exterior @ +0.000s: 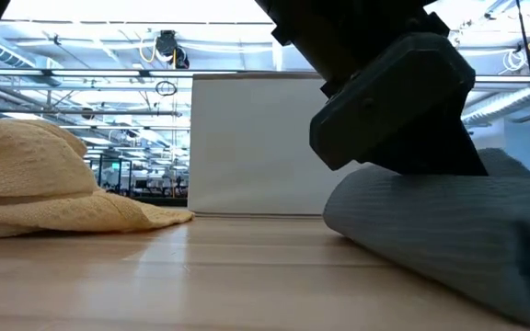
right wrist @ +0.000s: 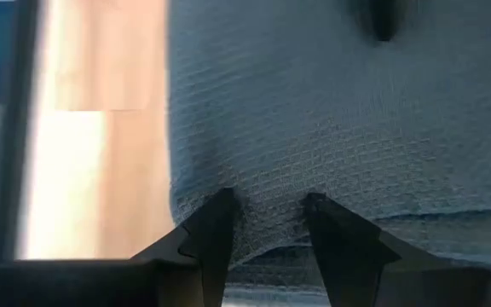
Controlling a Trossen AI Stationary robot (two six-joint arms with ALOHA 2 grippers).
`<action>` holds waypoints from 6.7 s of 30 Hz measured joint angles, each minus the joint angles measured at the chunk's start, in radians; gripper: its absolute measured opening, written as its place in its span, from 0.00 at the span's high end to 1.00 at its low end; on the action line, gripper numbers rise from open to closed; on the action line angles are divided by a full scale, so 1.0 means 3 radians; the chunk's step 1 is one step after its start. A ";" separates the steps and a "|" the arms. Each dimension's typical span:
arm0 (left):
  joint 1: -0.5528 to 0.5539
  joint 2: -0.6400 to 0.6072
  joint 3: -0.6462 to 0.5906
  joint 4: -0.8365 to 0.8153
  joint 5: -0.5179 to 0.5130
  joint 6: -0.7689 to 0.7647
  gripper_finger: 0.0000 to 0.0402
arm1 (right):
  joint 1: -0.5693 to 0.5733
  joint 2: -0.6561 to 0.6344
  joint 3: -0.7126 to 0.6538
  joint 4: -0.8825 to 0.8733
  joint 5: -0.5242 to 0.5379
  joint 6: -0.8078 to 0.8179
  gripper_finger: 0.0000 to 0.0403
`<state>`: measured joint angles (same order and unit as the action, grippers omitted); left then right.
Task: Fold towel
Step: Fold the gray towel, then fold the yellow towel
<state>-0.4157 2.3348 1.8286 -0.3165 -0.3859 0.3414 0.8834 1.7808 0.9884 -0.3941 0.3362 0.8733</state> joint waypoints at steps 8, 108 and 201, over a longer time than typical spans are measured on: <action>-0.0140 -0.0001 0.0000 0.0010 -0.0480 0.0199 0.39 | 0.0021 -0.0120 0.0221 -0.0150 0.0345 -0.0437 0.65; 0.0155 -0.1981 -0.0340 -0.2849 -0.0282 -0.1525 0.40 | -0.0456 -0.1536 -0.0864 0.1446 0.0022 -0.2489 0.65; -0.0506 -0.2421 -0.1008 -0.1290 -0.0408 -0.1373 0.99 | -0.1003 0.0154 -0.0863 0.3398 -0.0079 -0.2570 0.56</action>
<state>-0.5675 1.6085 1.5261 -0.7036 -0.5083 -0.0705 0.5825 1.8271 0.7296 0.6254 0.3123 0.1023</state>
